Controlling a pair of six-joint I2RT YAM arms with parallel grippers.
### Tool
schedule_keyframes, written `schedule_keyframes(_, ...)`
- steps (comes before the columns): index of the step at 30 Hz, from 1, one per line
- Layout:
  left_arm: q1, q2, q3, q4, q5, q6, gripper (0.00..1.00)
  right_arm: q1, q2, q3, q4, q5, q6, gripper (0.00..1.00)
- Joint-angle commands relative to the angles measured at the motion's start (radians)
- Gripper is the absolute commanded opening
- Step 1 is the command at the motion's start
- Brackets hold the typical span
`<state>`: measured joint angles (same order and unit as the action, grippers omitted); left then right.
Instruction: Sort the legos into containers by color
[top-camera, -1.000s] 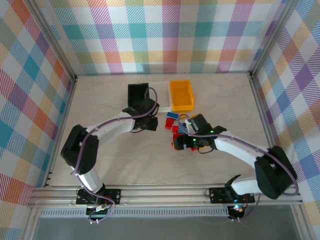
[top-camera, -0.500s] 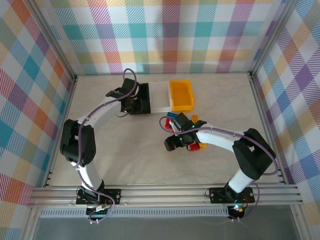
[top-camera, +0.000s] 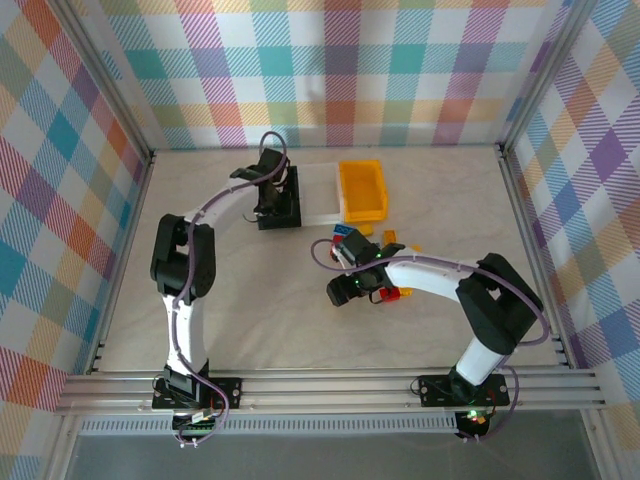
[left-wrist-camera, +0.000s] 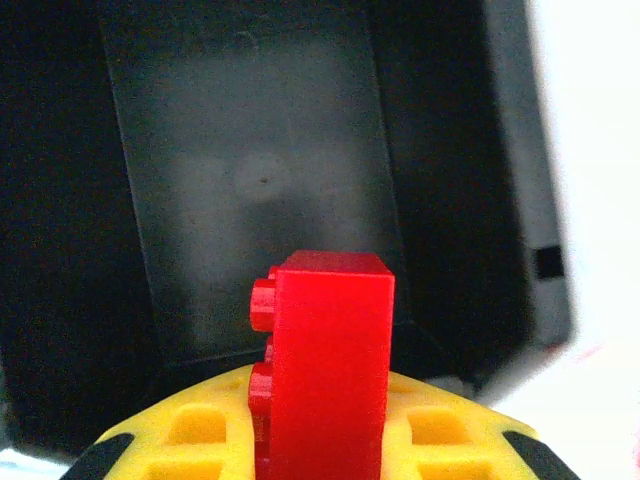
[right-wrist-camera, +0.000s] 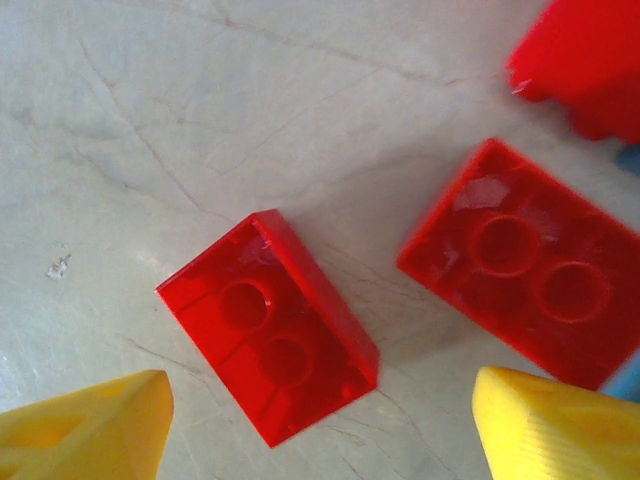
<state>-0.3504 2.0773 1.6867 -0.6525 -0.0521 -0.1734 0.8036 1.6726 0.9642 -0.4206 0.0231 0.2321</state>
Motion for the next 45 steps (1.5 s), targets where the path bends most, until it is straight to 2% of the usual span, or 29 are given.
schedule_keyframes(1, 0.011, 0.048, 0.064, -0.065, -0.027, 0.009, 0.24, 0.037, 0.039, 0.023, -0.02, 0.006, -0.018, 0.79)
schedule_keyframes(7, 0.013, 0.056, 0.065, -0.061, -0.008, 0.004, 0.48, 0.055, 0.084, 0.058, -0.004, 0.043, -0.011, 0.79)
schedule_keyframes(9, 0.013, 0.031, 0.044, -0.048, 0.005, -0.003, 0.52, 0.055, 0.102, 0.068, 0.01, 0.05, -0.014, 0.81)
schedule_keyframes(14, 0.013, -0.067, -0.018, -0.033, 0.029, -0.016, 0.54, 0.055, 0.157, 0.12, 0.004, 0.042, -0.027, 0.8)
schedule_keyframes(21, 0.013, -0.255, -0.124, -0.041, 0.033, -0.023, 0.58, 0.067, 0.149, 0.125, 0.003, 0.042, -0.017, 0.57)
schedule_keyframes(27, 0.012, -0.392, -0.245, -0.033, 0.052, -0.053, 0.59, 0.104, 0.129, 0.123, 0.013, 0.062, -0.033, 0.55)
schedule_keyframes(28, 0.012, -0.411, -0.265, -0.032, 0.055, -0.056, 0.6, 0.107, 0.127, 0.123, 0.015, 0.071, -0.036, 0.57)
schedule_keyframes(30, 0.013, -0.446, -0.3, -0.026, 0.054, -0.061, 0.6, 0.108, 0.136, 0.135, 0.007, 0.095, -0.037, 0.68)
schedule_keyframes(36, 0.013, -0.519, -0.362, -0.032, 0.04, -0.061, 0.62, 0.105, 0.17, 0.176, 0.018, 0.144, -0.087, 0.72)
schedule_keyframes(41, 0.014, -0.549, -0.39, -0.04, 0.036, -0.063, 0.62, 0.105, 0.224, 0.233, -0.01, 0.119, -0.113, 0.71)
schedule_keyframes(45, 0.013, -0.575, -0.425, -0.03, 0.05, -0.078, 0.62, 0.105, 0.214, 0.21, -0.013, 0.094, -0.089, 0.58)
